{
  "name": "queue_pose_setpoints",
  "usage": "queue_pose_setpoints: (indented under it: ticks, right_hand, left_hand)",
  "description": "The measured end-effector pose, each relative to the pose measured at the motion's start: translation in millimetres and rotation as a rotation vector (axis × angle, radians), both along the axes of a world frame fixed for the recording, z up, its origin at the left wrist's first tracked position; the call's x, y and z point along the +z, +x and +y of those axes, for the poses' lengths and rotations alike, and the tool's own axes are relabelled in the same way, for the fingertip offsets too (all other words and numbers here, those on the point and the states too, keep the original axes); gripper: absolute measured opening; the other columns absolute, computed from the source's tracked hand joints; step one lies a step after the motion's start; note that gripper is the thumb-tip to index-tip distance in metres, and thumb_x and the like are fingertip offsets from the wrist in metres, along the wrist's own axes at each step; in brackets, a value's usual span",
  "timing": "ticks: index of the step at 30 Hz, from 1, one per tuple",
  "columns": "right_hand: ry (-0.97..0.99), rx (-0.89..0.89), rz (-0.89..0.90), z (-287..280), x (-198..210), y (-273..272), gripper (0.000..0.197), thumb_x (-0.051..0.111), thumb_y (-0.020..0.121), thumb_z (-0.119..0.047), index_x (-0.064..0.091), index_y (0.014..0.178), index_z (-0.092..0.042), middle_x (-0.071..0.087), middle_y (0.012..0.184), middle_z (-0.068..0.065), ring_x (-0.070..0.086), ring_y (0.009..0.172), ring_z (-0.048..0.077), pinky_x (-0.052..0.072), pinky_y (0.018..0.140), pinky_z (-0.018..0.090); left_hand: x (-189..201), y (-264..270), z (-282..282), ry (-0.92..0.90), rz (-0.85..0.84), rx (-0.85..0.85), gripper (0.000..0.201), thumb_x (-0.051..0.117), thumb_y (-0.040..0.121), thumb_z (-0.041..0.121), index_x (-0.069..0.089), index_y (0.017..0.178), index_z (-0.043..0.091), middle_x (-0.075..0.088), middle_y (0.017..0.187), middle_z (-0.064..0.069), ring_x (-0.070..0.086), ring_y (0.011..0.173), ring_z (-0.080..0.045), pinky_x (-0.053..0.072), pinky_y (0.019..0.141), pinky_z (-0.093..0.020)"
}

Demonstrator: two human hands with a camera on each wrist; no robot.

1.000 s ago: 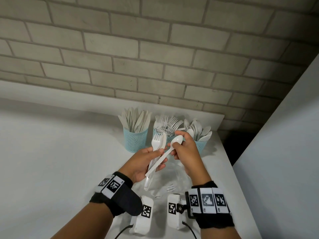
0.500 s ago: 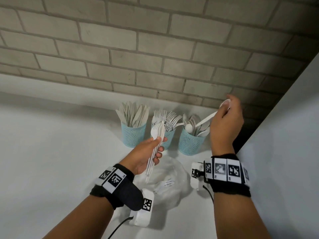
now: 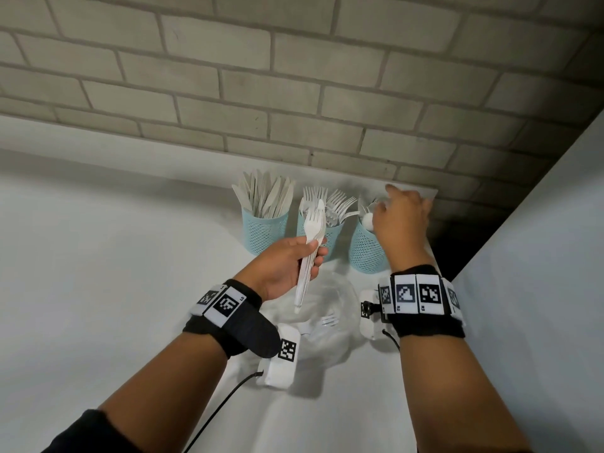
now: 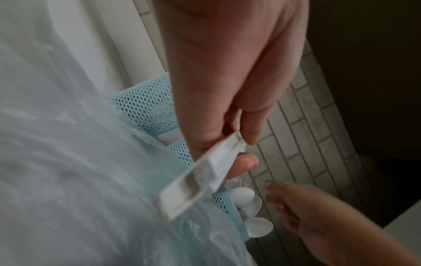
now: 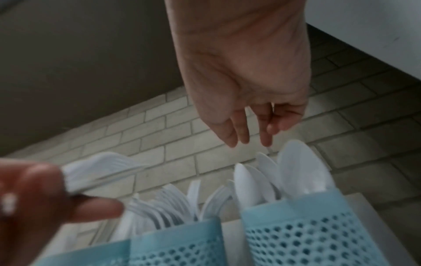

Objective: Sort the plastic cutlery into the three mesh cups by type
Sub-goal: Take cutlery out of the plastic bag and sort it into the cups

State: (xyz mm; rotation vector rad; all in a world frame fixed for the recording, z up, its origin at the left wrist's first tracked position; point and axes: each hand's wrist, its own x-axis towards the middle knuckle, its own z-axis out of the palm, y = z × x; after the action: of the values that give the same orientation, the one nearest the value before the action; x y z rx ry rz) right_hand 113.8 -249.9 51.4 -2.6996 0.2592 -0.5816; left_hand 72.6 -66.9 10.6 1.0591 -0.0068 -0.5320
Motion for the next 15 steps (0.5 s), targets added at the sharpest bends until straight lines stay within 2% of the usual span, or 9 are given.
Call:
queue_pose_setpoints:
  ticks: [2,4,6,8,10,12,15]
  right_hand:
    - [0.077,0.072,-0.184,13,4,-6,0.037,0.047,0.094,-0.022,0.054,0.129,-0.014,0.055,0.123,0.017,0.041,0.116,0.033,0.035,0.093,0.036]
    - [0.257,0.21,-0.226,27,8,-13,0.036,0.053,0.092,-0.027,0.056,0.126,-0.014,0.059,0.113,0.012,0.052,0.104,0.026,0.043,0.087,0.035]
    - [0.44,0.335,-0.017,40,12,-22,0.047,0.059,0.089,-0.038,0.048,0.13,-0.017,0.061,0.1,0.003,0.057,0.09,0.017,0.047,0.078,0.032]
    - [0.513,0.427,0.206,51,7,-28,0.058,0.064,0.084,-0.044,0.042,0.132,-0.019,0.06,0.093,-0.005,0.059,0.084,0.012,0.046,0.072,0.025]
    - [0.552,0.465,0.221,57,-2,-29,0.065,0.07,0.08,-0.039,0.039,0.133,-0.016,0.062,0.1,-0.004,0.061,0.089,0.013,0.048,0.074,0.024]
    - [0.58,0.44,0.183,60,-8,-28,0.061,0.073,0.08,-0.03,0.042,0.13,-0.014,0.06,0.101,-0.002,0.059,0.09,0.013,0.047,0.074,0.024]
    - [0.659,0.424,0.203,62,-12,-26,0.053,0.071,0.081,-0.022,0.046,0.126,-0.012,0.063,0.103,0.003,0.06,0.083,0.013,0.049,0.064,0.021]
  left_hand:
    - [-1,0,0,0.0,-0.013,0.009,0.021,0.043,0.098,0.006,0.056,0.113,0.004,0.057,0.08,-0.003,0.053,0.062,-0.008,0.049,0.057,-0.017]
    - [-2,-1,-1,0.028,-0.042,0.021,0.018,0.047,0.096,0.006,0.059,0.109,0.008,0.057,0.078,-0.002,0.053,0.062,-0.008,0.049,0.058,-0.017]
    - [-3,-2,-2,0.071,-0.072,0.046,0.013,0.051,0.094,0.006,0.061,0.1,0.011,0.055,0.077,-0.001,0.052,0.063,-0.008,0.049,0.058,-0.017]
    - [-3,-3,-2,0.111,-0.088,0.083,0.011,0.055,0.092,0.006,0.062,0.098,0.013,0.056,0.075,-0.001,0.054,0.062,-0.007,0.049,0.056,-0.017]
    - [-4,-3,-2,0.147,-0.09,0.115,0.012,0.057,0.091,0.005,0.063,0.099,0.011,0.058,0.073,0.0,0.056,0.059,-0.005,0.048,0.054,-0.017]
    - [-5,-4,-1,0.157,-0.09,0.124,0.013,0.058,0.09,0.005,0.064,0.1,0.009,0.059,0.07,0.001,0.056,0.056,-0.004,0.047,0.053,-0.016]
    - [-6,-5,2,0.154,-0.084,0.122,0.01,0.057,0.091,0.009,0.065,0.098,0.008,0.057,0.068,0.0,0.052,0.055,-0.005,0.046,0.054,-0.016]
